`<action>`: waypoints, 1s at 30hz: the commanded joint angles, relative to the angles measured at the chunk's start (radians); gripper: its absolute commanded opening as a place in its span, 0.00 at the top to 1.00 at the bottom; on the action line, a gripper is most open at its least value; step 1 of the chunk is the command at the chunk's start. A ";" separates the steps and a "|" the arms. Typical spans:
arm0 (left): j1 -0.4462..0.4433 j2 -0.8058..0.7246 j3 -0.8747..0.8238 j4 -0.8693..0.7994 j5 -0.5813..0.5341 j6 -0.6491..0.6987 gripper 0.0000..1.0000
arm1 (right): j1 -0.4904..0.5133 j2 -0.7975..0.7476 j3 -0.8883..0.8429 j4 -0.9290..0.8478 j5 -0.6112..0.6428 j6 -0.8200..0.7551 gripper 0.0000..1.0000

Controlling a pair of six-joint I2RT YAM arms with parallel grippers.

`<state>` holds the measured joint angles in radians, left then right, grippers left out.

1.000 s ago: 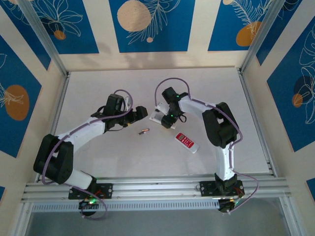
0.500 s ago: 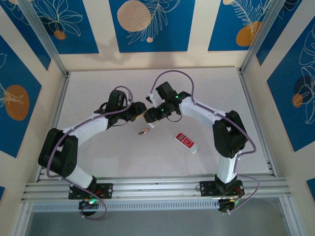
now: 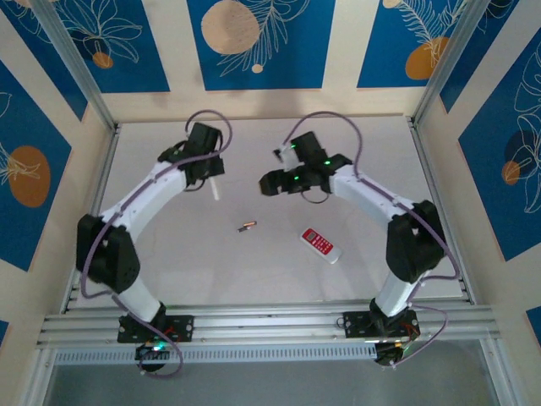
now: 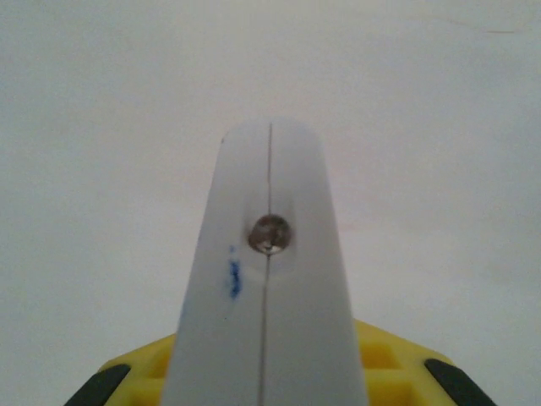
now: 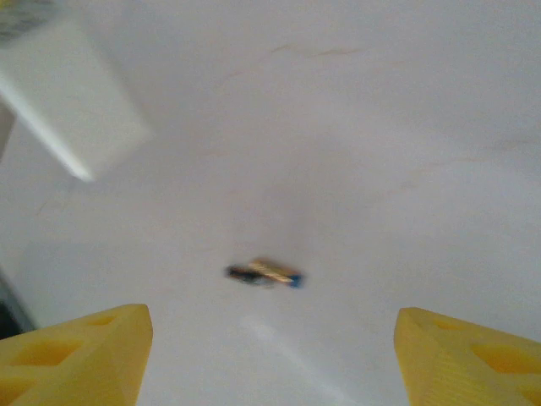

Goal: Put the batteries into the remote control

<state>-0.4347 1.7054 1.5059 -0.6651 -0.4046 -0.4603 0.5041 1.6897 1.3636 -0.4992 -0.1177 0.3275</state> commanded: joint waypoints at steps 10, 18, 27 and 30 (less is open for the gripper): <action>0.000 0.623 0.474 -0.488 -0.486 0.251 0.91 | -0.131 -0.054 -0.074 -0.280 0.196 0.062 0.24; 0.022 0.771 0.629 -0.468 -0.312 0.212 0.57 | -0.087 -0.116 -0.206 -0.279 0.220 0.137 0.18; 0.043 0.366 0.458 -0.269 0.137 0.147 0.35 | -0.028 -0.138 -0.343 -0.281 0.286 0.126 0.11; 0.065 0.154 0.257 -0.091 0.327 0.098 0.24 | 0.000 -0.113 -0.348 -0.310 0.351 0.121 0.07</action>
<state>-0.3973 2.0579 1.8523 -0.9165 -0.3122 -0.3019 0.4816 1.5623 1.0199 -0.7692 0.1711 0.4480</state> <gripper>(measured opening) 0.743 0.922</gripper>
